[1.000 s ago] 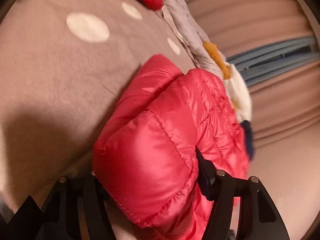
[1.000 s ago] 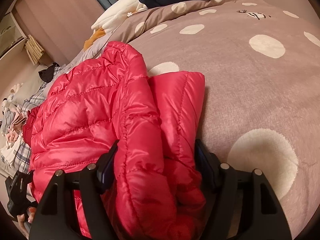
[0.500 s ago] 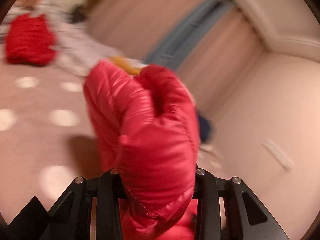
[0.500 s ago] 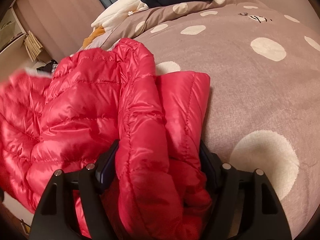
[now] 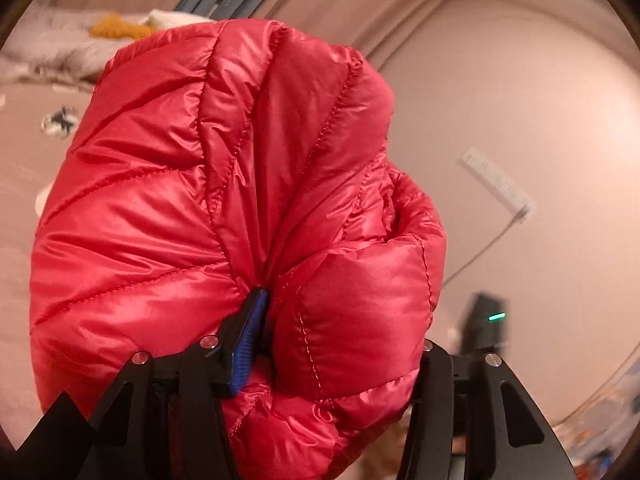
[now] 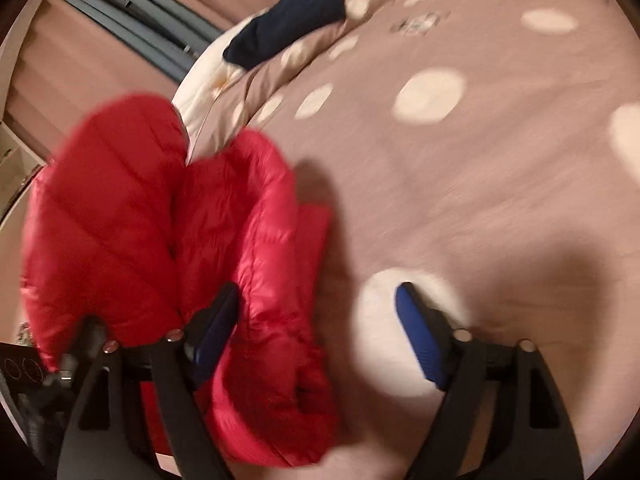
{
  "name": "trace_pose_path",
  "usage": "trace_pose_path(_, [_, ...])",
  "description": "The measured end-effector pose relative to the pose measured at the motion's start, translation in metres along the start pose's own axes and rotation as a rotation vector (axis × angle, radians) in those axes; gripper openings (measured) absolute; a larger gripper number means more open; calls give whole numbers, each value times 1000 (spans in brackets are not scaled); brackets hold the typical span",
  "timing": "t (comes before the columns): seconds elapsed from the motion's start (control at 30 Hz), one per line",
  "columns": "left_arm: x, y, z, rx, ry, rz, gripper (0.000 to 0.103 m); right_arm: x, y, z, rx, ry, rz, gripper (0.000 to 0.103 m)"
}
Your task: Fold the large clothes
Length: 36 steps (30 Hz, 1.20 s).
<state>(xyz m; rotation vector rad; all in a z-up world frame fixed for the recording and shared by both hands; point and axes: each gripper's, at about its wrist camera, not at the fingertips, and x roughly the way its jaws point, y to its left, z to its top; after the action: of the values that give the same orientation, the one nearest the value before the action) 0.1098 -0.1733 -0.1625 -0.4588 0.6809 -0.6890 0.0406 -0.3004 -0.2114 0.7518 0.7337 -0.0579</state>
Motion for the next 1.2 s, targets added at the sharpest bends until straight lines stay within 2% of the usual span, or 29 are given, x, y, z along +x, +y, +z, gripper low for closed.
trace_pose_path(0.07, [2, -6, -5, 7, -11, 28, 52, -17, -1, 3, -9, -38, -31, 83])
trace_pose_path(0.13, [2, -11, -9, 12, -6, 36, 52, -33, 1, 6, -7, -70, -21, 84])
trace_pose_path(0.23, [0, -12, -9, 18, 5, 33, 52, -52, 12, 8, -31, -114, 73, 93])
trace_pose_path(0.3, [6, -1, 10, 27, 13, 30, 53, -55, 28, 12, -67, -104, 143, 99])
trace_pose_path(0.43, [0, 8, 8, 30, 31, -3, 53, -48, 63, 15, -139, -68, 270, 99])
trace_pose_path(0.5, [-4, 12, 8, 23, 39, -14, 53, -43, 75, 15, -162, -58, 286, 99])
trace_pose_path(0.6, [-7, 15, 7, 31, 46, -25, 53, -31, 88, 11, -209, -22, 232, 94])
trace_pose_path(0.67, [-8, 17, 8, 30, 49, -12, 53, -19, 87, 5, -218, 24, 230, 73])
trace_pose_path(0.77, [-12, 18, 14, 22, 58, 3, 53, -14, 79, 4, -165, 27, 285, 61])
trace_pose_path(0.9, [-31, 27, 16, -35, 79, -22, 55, -19, 83, 2, -208, -19, 234, 61])
trace_pose_path(1.0, [-48, 42, 20, -106, 71, -43, 55, -17, 76, 0, -185, -10, 226, 60])
trace_pose_path(1.13, [-66, 56, 25, -198, 9, -40, 55, -12, 72, 2, -181, -8, 161, 60])
trace_pose_path(1.2, [-79, 61, 26, -229, -56, 21, 55, -10, 66, 1, -178, -8, 108, 58])
